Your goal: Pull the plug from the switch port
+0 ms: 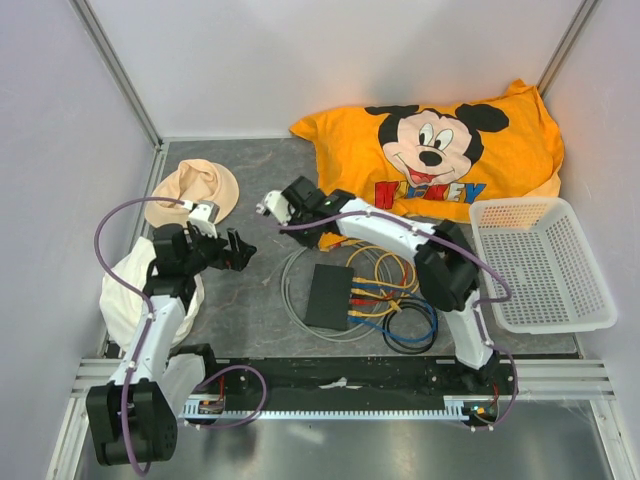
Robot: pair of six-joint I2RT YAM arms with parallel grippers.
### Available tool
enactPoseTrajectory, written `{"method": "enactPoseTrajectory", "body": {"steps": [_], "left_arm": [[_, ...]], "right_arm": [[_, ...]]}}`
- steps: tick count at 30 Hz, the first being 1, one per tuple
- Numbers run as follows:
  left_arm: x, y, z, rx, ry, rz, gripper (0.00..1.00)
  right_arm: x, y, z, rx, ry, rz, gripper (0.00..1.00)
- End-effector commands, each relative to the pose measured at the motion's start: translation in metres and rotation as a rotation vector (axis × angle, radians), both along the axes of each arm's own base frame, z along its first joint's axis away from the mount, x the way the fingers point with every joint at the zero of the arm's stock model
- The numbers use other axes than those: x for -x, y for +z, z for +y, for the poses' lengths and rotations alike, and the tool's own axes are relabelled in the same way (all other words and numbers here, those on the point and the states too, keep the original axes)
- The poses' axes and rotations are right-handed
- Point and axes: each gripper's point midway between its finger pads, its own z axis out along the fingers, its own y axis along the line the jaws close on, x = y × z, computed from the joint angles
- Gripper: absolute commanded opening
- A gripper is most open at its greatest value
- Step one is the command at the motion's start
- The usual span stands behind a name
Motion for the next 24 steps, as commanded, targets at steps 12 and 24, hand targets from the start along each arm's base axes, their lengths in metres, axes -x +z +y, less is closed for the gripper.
{"method": "enactPoseTrajectory", "body": {"steps": [12,24], "left_arm": [[0.112,-0.027,-0.181,-0.184,-1.117,-0.074,0.95],[0.139,-0.046,-0.286,-0.422,-1.449,-0.546,0.97]], "right_arm": [[0.02,0.064,-0.218,-0.033,-0.506,0.057,0.7],[-0.004,0.058,-0.277,-0.047,-0.689,0.036,0.71]]}}
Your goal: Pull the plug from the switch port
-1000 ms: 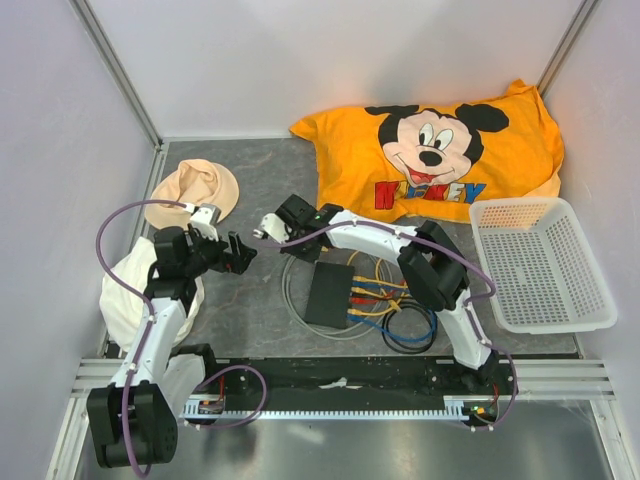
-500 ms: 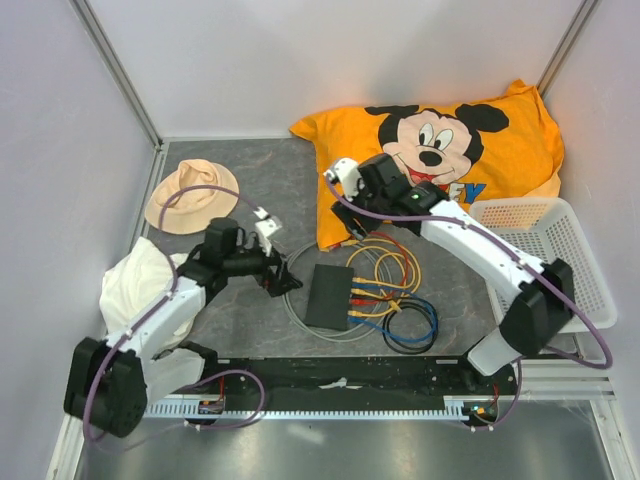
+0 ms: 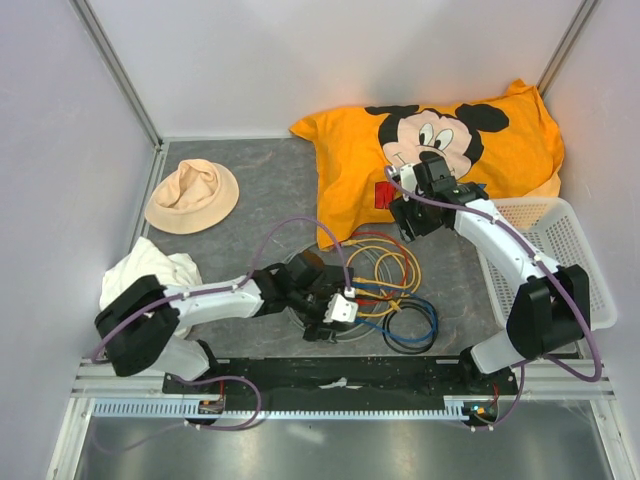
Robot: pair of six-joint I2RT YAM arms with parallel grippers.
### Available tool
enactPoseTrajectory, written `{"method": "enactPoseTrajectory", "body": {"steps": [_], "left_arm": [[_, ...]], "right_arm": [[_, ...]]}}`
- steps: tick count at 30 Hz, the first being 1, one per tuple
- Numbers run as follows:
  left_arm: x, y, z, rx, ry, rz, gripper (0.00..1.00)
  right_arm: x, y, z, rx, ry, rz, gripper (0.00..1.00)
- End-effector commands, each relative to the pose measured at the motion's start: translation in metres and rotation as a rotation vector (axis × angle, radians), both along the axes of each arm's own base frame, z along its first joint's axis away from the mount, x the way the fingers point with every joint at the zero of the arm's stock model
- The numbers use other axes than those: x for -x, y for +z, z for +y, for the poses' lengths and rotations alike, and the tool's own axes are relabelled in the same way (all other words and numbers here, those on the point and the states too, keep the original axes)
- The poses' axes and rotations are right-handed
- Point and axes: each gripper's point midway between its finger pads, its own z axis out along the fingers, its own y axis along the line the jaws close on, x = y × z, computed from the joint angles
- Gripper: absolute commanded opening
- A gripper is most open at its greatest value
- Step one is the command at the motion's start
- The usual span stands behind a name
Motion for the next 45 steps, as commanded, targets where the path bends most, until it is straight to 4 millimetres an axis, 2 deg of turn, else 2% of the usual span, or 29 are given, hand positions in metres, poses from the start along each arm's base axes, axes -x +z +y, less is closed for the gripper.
{"method": "enactPoseTrajectory", "body": {"steps": [1,2,4,5,10,13,14,17,21,24,26,27,28,29,30,31,32,33,34,37,39,41,44,45], "left_arm": [[-0.026,0.029,-0.054,0.152,-0.095,-0.235,0.97],[-0.026,0.019,-0.056,0.127,-0.097,-0.228,0.97],[-0.029,0.014,-0.064,0.123,-0.113,-0.262,0.97],[-0.034,0.004,-0.063,0.096,-0.103,-0.276,0.97],[-0.058,-0.012,-0.059,0.074,-0.055,-0.424,0.98],[-0.075,-0.016,-0.047,0.034,0.043,-0.449,0.98],[-0.085,-0.015,-0.04,0.02,0.103,-0.44,0.98],[-0.098,-0.011,-0.022,-0.004,0.189,-0.423,0.98],[-0.102,-0.012,0.003,-0.026,0.24,-0.42,0.98],[-0.091,0.003,-0.003,0.024,0.204,-0.369,0.98],[-0.089,0.024,-0.015,0.069,0.189,-0.335,0.98],[-0.088,0.039,-0.02,0.097,0.201,-0.314,0.99],[-0.096,0.061,-0.027,0.126,0.234,-0.321,0.99],[-0.102,0.073,-0.028,0.138,0.275,-0.316,0.99],[-0.112,0.085,-0.024,0.153,0.349,-0.283,0.99],[-0.121,0.113,-0.027,0.208,0.381,-0.284,0.99],[-0.123,0.116,-0.019,0.192,0.414,-0.243,0.99],[-0.134,0.124,-0.009,0.204,0.496,-0.18,0.99],[-0.143,0.138,-0.005,0.227,0.544,-0.157,0.99],[-0.163,0.138,0.021,0.207,0.727,0.006,0.99],[-0.172,0.128,0.038,0.19,0.849,0.15,0.98],[-0.171,0.115,0.044,0.163,0.897,0.247,0.96],[-0.162,0.098,0.045,0.137,0.906,0.356,0.86],[-0.156,0.096,0.04,0.143,0.867,0.385,0.75]], "right_arm": [[-0.006,0.01,-0.002,-0.045,-0.037,-0.048,0.71],[-0.006,0.011,-0.002,-0.053,-0.041,-0.049,0.71],[-0.004,0.014,-0.001,-0.064,-0.038,-0.05,0.71],[-0.003,0.014,-0.001,-0.068,-0.033,-0.047,0.71],[-0.002,0.015,-0.002,-0.056,-0.031,-0.037,0.71],[0.0,0.011,-0.002,-0.055,-0.023,-0.023,0.7],[0.0,0.008,-0.001,-0.056,-0.025,-0.016,0.7],[-0.003,0.007,0.003,-0.078,-0.031,-0.017,0.7],[-0.006,0.005,0.007,-0.095,-0.02,-0.008,0.7],[-0.003,-0.007,0.012,-0.099,-0.001,0.042,0.7],[-0.008,-0.006,0.013,-0.093,0.002,0.052,0.7],[-0.018,0.011,0.021,-0.115,0.027,0.016,0.7],[-0.023,0.021,0.025,-0.135,0.049,-0.001,0.7],[-0.026,0.03,0.03,-0.153,0.07,-0.009,0.7],[-0.036,0.055,0.042,-0.206,0.107,-0.059,0.71],[-0.04,0.065,0.047,-0.23,0.123,-0.078,0.72],[-0.043,0.07,0.053,-0.254,0.141,-0.082,0.73],[-0.047,0.079,0.061,-0.292,0.153,-0.09,0.74],[-0.044,0.081,0.071,-0.342,0.178,-0.065,0.74],[-0.037,0.059,0.096,-0.47,0.197,0.077,0.72],[-0.029,0.03,0.105,-0.522,0.183,0.179,0.7],[-0.023,0.017,0.116,-0.581,0.191,0.244,0.68],[-0.012,-0.007,0.12,-0.607,0.164,0.349,0.65],[-0.01,-0.013,0.119,-0.605,0.16,0.367,0.64]]}}
